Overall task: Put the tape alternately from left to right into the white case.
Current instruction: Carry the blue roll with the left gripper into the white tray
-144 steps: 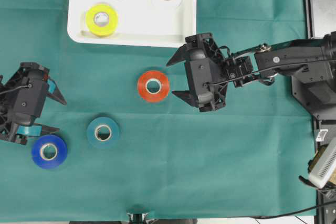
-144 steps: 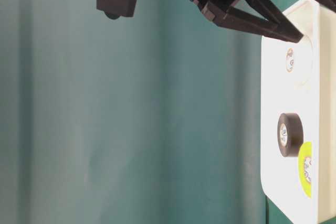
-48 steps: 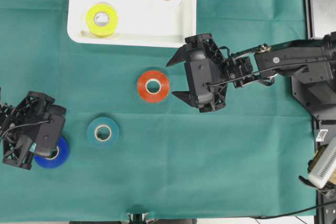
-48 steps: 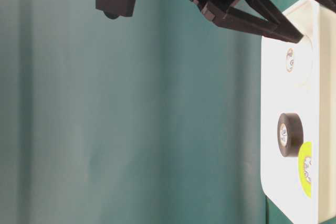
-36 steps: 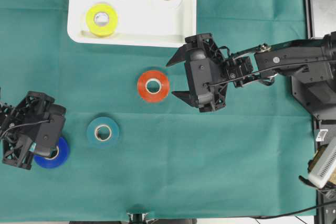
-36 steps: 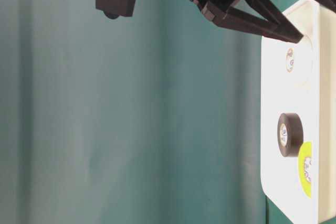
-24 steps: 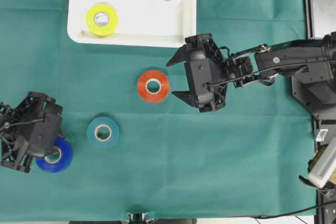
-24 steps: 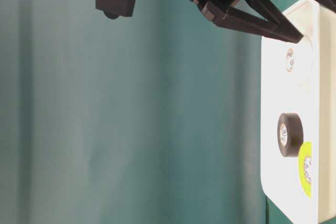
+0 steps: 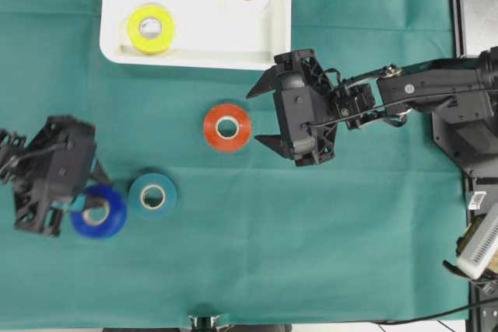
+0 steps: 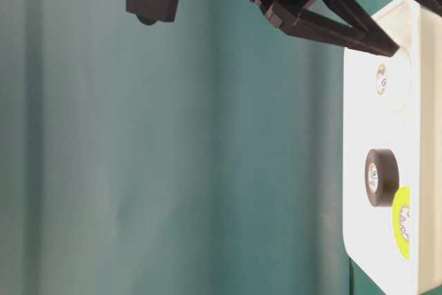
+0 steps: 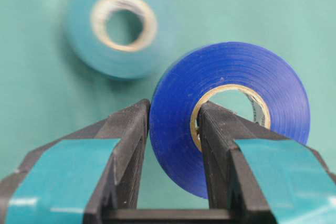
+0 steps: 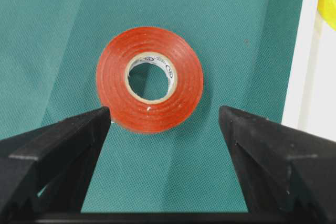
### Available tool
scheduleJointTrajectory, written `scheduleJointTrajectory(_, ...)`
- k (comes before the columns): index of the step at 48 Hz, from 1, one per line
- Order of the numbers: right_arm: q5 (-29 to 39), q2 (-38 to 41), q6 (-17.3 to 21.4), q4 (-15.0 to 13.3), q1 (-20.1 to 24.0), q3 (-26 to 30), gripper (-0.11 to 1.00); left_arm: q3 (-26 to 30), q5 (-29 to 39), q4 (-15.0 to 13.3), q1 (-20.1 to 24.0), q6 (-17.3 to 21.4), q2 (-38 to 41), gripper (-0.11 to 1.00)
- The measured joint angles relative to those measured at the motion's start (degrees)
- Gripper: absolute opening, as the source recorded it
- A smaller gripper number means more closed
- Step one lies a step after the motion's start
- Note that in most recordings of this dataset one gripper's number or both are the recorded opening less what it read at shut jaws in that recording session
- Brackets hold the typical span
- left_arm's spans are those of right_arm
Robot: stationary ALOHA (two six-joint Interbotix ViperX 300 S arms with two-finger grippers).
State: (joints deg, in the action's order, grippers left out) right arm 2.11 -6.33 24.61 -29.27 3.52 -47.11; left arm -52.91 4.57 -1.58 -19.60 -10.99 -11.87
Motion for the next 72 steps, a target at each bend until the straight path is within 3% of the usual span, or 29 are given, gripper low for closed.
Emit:
scheduleJointTrajectory(7,0.0,0.2,0.0,0.1,0.0,0.0,0.82,0.7,-0.1,0.0,5.3,0.5,0.0,0.26)
scheduleJointTrajectory(41,0.0,1.0,0.0,0.1,0.0,0.1,0.82,4.1,-7.9,0.1,28.3,13.4,3.4,0.26)
scheduleJointTrajectory(72,0.0,1.4,0.0,0.1,0.0,0.4,0.82,12.5,-11.4,0.1,36.5,16.2,13.3,0.26)
